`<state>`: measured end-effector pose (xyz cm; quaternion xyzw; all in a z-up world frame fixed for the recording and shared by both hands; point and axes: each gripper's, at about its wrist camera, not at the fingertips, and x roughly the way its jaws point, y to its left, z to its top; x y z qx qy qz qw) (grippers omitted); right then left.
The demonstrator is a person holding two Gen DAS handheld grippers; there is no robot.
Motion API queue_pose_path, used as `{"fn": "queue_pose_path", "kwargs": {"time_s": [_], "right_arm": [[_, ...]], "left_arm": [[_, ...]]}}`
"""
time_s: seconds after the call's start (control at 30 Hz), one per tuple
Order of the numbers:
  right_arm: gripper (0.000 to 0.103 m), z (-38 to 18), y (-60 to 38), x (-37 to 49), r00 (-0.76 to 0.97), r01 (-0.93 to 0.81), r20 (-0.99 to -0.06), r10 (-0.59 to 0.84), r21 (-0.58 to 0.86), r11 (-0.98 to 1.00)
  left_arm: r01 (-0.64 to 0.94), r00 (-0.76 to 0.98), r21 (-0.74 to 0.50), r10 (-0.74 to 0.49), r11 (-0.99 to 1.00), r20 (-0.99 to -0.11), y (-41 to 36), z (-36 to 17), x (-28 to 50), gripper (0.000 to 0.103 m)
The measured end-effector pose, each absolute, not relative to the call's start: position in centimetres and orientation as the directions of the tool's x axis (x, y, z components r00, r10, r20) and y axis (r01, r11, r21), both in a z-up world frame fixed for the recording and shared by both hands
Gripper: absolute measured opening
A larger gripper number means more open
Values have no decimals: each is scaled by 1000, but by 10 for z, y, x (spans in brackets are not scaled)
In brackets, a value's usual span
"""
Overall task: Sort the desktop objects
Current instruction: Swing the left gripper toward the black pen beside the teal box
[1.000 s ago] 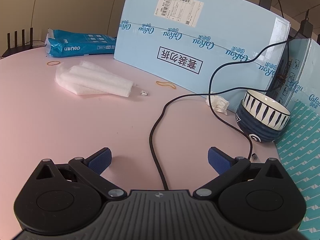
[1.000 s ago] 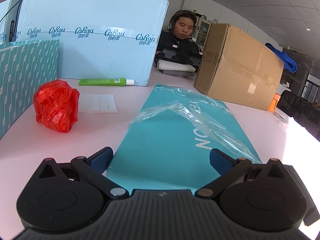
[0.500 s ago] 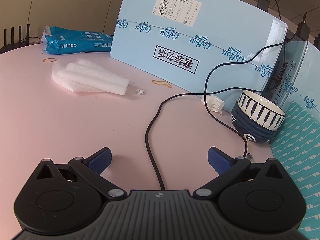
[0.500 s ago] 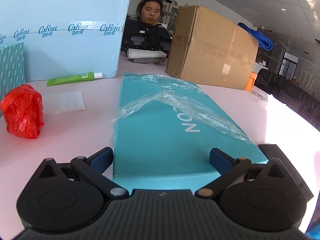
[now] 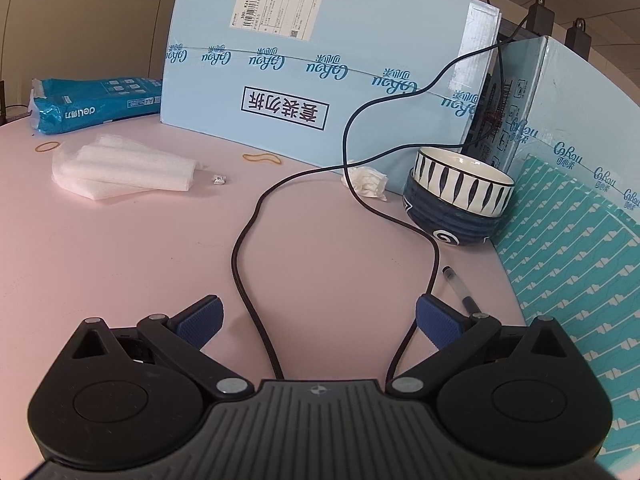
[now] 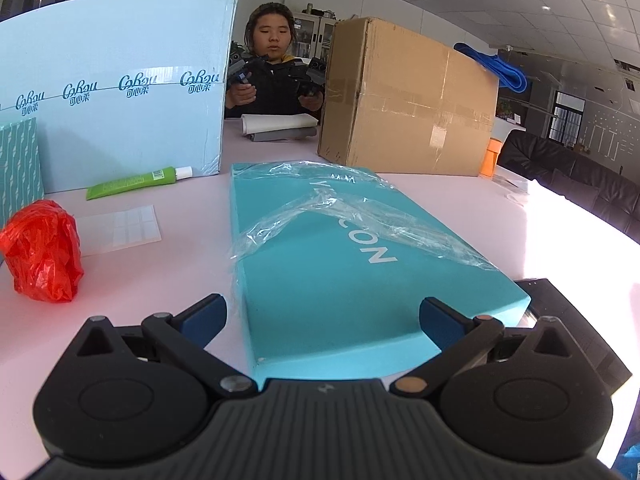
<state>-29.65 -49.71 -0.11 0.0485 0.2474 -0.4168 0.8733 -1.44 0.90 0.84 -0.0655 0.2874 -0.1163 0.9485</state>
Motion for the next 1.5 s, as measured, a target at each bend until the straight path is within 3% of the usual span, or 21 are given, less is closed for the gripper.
{"fn": "queue_pose_path", "kwargs": {"time_s": [0.4, 0.5, 0.67, 1.07, 1.5], "right_arm": [[103, 5, -491, -306, 647, 684, -422, -635, -48, 728], [103, 6, -489, -309, 665, 673, -404, -628, -40, 738], [103, 7, -489, -310, 671, 670, -401, -623, -31, 742], [103, 6, -490, -308, 670, 668, -408, -620, -32, 743], [103, 5, -489, -308, 667, 668, -414, -620, -38, 743]], "left_arm": [[228, 808, -120, -257, 966, -531, 0, 11, -32, 103], [278, 809, -114, -296, 954, -508, -4, 14, -44, 103], [497, 748, -105, -487, 861, -450, -14, 20, -72, 103], [552, 796, 276, -399, 787, -455, -83, 14, -116, 103], [530, 763, 178, -375, 829, -526, -80, 17, -110, 103]]}}
